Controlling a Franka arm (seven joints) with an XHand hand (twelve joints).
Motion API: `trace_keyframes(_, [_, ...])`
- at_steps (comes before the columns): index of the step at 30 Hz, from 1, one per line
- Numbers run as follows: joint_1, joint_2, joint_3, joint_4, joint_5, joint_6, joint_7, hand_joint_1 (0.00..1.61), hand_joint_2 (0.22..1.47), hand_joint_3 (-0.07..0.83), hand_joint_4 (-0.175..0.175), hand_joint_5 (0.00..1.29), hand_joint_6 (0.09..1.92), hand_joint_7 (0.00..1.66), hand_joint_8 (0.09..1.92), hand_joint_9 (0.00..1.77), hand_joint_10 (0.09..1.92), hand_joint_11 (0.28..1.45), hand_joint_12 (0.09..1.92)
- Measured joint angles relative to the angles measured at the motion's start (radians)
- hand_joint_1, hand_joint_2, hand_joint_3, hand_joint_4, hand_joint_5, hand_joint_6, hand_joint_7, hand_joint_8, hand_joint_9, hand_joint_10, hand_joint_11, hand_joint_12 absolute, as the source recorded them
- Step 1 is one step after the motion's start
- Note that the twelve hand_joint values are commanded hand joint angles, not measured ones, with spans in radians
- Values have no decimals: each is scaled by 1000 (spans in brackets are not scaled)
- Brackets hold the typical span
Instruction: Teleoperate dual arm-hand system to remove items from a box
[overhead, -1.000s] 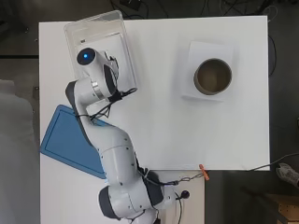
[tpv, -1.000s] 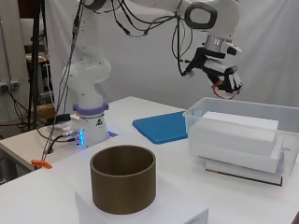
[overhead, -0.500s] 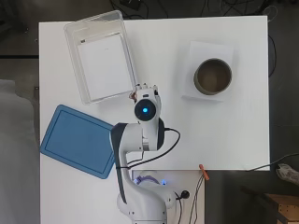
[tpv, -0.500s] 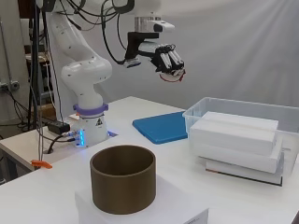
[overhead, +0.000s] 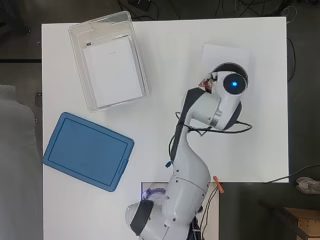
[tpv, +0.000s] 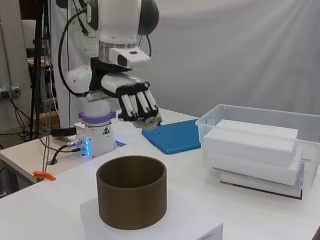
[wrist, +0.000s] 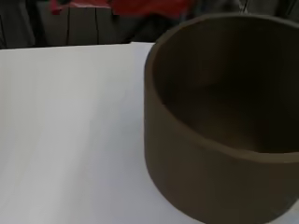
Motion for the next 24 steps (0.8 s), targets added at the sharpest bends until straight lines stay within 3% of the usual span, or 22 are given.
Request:
trace_keyframes(9, [891, -276, -861, 92, -217, -69, 110, 960, 1188, -1, 175, 839, 1191, 972, 1920, 1223, 1920, 882, 1899])
trace_keyframes(14, [1054, -371, -1062, 163, -277, -109, 158, 973, 1176, 1, 172, 864, 1155, 1022, 1580, 1212, 1838, 859, 1837])
trace_keyframes(17, [1098, -412, -1137, 198, -291, -128, 196, 1021, 1202, 1, 33, 820, 1224, 1034, 1510, 1218, 1808, 883, 1845])
trace_keyframes(18, [1112, -421, -1154, 205, -295, -129, 202, 1033, 1198, -1, 17, 831, 1209, 1026, 1524, 1220, 1835, 898, 1858])
trace_keyframes(21, [1121, -434, -1172, 191, -338, -113, 194, 1022, 1181, 0, 74, 867, 1170, 969, 1755, 1191, 1903, 891, 1873])
trace_keyframes(24, [1142, -456, -1187, 190, -362, -111, 180, 995, 1195, 2, 107, 835, 1229, 966, 1915, 1206, 1919, 904, 1906])
